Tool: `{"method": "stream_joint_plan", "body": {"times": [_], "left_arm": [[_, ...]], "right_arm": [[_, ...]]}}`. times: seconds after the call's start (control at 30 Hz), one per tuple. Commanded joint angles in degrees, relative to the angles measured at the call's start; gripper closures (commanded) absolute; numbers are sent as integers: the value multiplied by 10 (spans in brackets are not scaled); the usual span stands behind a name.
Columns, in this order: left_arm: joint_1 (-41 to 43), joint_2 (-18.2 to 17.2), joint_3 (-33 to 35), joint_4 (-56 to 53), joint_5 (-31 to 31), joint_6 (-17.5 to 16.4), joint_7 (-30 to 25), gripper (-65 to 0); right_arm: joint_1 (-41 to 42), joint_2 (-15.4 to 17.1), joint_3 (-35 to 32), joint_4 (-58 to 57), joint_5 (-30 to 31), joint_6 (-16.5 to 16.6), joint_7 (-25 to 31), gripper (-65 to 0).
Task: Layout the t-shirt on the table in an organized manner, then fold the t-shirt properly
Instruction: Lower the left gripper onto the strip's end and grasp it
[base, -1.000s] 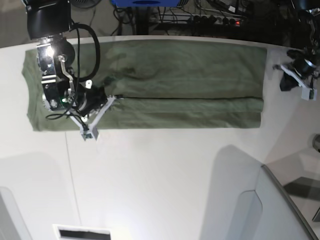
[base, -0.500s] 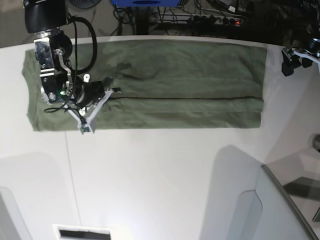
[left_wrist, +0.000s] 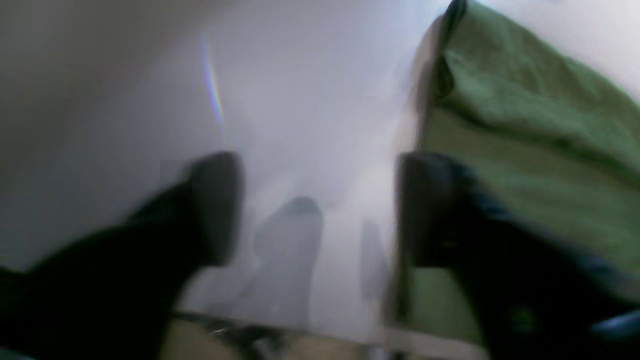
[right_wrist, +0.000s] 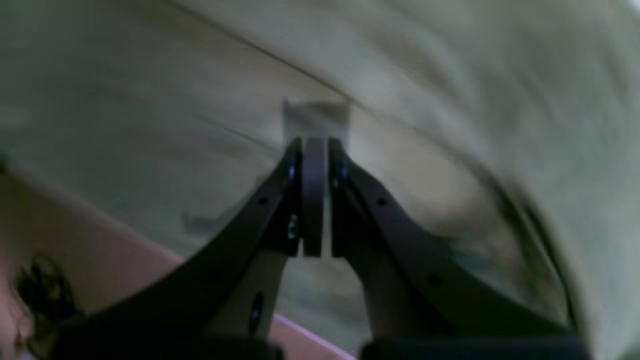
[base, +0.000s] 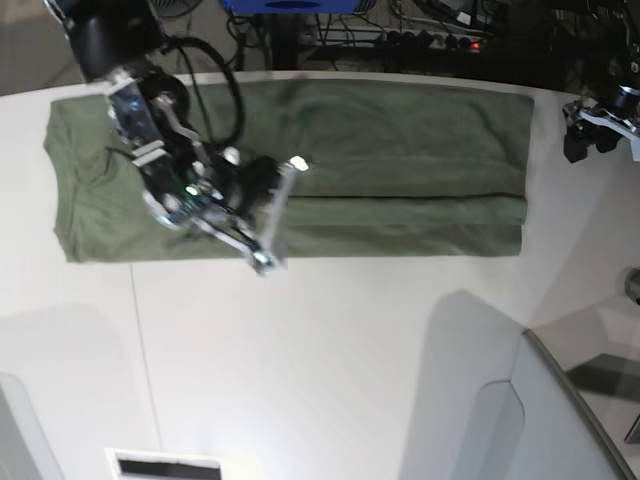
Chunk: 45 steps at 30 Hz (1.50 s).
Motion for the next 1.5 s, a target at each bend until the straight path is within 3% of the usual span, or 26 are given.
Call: {"method": "stream_joint_plan", "body": {"times": [0.0, 0.1, 0.23, 0.37, 0.5, 0.6, 0.73, 1.0, 1.47], "left_arm": [[-3, -7, -3, 26, 8, -6, -12, -276], [-23, 13, -3, 69, 46, -6, -12, 0], [-77, 32, 8, 75, 93, -6, -11, 0], [-120, 39, 101, 75, 159, -3, -11, 0], [-155, 38, 181, 53, 178, 46, -11, 0], [-178, 35, 211, 25, 180, 59, -11, 0], [-192, 29, 218, 2, 182, 59, -11, 0], [-189, 30, 218, -16, 268, 59, -12, 0], [-98, 26, 218, 52, 266, 57, -12, 0]], "right_arm": [[27, -7, 2, -10, -2, -2, 0, -15], [49, -27, 3, -64, -2, -2, 9, -15], [46, -29, 3, -96, -2, -2, 41, -15], [31, -26, 3, -105, -3, -2, 46, -15], [22, -20, 28, -102, -3, -2, 44, -15], [13, -16, 58, -101, -3, -1, 44, -15], [11, -14, 87, -101, -3, -1, 43, -15], [11, -14, 92, -101, -3, -1, 43, -15], [11, -14, 92, -103, -3, -1, 44, -15]]}}
